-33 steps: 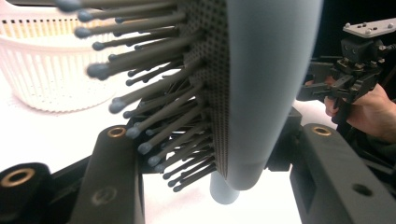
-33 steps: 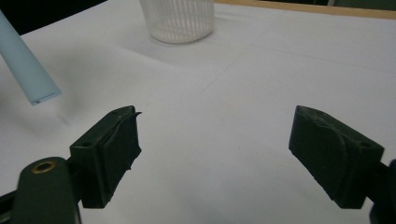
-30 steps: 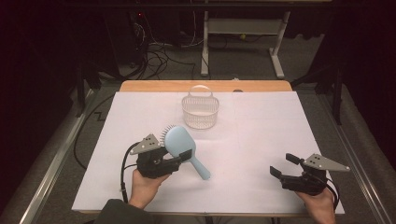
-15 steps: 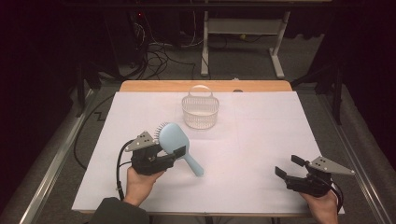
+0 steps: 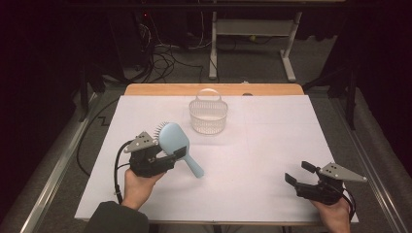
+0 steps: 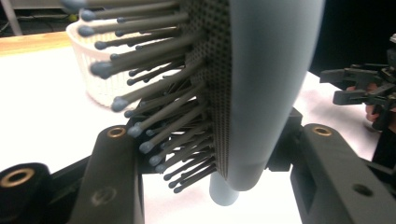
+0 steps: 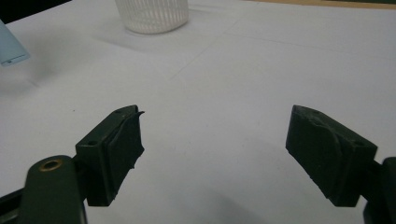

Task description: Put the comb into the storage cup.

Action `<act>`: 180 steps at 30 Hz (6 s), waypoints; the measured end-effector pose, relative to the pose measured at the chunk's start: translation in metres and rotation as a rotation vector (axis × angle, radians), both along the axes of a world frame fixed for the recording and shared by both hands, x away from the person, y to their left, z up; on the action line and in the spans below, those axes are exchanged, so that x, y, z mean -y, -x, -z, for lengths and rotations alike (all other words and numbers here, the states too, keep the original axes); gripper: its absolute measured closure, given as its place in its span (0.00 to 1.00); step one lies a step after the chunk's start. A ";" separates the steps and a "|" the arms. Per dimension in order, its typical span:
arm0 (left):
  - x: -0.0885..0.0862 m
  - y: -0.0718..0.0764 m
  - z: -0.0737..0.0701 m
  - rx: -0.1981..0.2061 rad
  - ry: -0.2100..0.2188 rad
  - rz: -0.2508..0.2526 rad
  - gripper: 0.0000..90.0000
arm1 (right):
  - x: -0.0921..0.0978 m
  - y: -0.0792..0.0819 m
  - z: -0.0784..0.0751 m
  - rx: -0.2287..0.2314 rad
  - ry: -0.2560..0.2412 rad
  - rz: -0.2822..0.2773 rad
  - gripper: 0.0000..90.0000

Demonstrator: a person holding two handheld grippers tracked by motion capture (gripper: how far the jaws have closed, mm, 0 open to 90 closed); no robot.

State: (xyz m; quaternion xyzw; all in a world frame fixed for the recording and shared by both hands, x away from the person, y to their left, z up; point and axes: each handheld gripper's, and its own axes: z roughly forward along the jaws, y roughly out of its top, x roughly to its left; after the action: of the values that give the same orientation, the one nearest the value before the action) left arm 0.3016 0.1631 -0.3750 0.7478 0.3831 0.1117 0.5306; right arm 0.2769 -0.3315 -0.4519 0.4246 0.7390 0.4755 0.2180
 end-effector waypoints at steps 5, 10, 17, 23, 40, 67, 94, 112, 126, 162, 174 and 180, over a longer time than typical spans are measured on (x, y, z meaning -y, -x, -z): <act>0.000 -0.003 0.000 -0.006 -0.006 -0.003 0.56 | 0.002 0.001 0.000 0.003 -0.006 0.003 0.22; 0.001 -0.005 0.001 -0.012 -0.004 0.000 0.56 | 0.002 0.001 0.000 -0.003 -0.006 0.006 0.22; -0.001 -0.007 -0.006 -0.003 -0.015 0.003 0.56 | 0.002 0.000 0.001 -0.006 -0.007 0.001 0.22; -0.002 -0.012 -0.010 0.004 -0.013 -0.012 0.56 | 0.002 0.001 0.001 -0.005 -0.009 0.003 0.22; -0.004 -0.030 -0.020 0.021 -0.026 -0.053 0.56 | 0.003 0.001 0.001 0.000 -0.010 0.001 0.22; 0.004 -0.053 -0.035 0.035 -0.022 -0.074 0.55 | 0.002 0.003 0.000 0.012 -0.009 0.000 0.22; 0.020 -0.077 -0.069 0.092 -0.043 -0.078 0.55 | 0.002 0.002 0.000 -0.001 -0.006 -0.005 0.22; 0.030 -0.101 -0.084 0.107 -0.050 -0.104 0.55 | 0.002 0.002 0.001 -0.007 -0.017 -0.003 0.22; 0.038 -0.120 -0.088 0.103 -0.067 -0.136 0.55 | 0.002 0.001 0.002 -0.007 -0.008 -0.002 0.22; 0.063 -0.157 -0.069 0.064 -0.100 -0.166 0.55 | 0.000 0.001 0.002 -0.012 -0.004 -0.016 0.22; 0.071 -0.163 -0.059 0.046 -0.129 -0.168 0.55 | 0.000 0.001 0.002 -0.012 -0.004 -0.020 0.22; 0.075 -0.165 -0.055 0.034 -0.137 -0.166 0.55 | -0.001 0.001 0.002 -0.016 -0.003 -0.022 0.22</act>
State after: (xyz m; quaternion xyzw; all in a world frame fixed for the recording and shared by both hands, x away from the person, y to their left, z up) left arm 0.4665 0.0883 -0.3203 0.7460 0.4262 0.1942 0.4734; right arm 0.2755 -0.3309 -0.4540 0.4204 0.7446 0.4758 0.2062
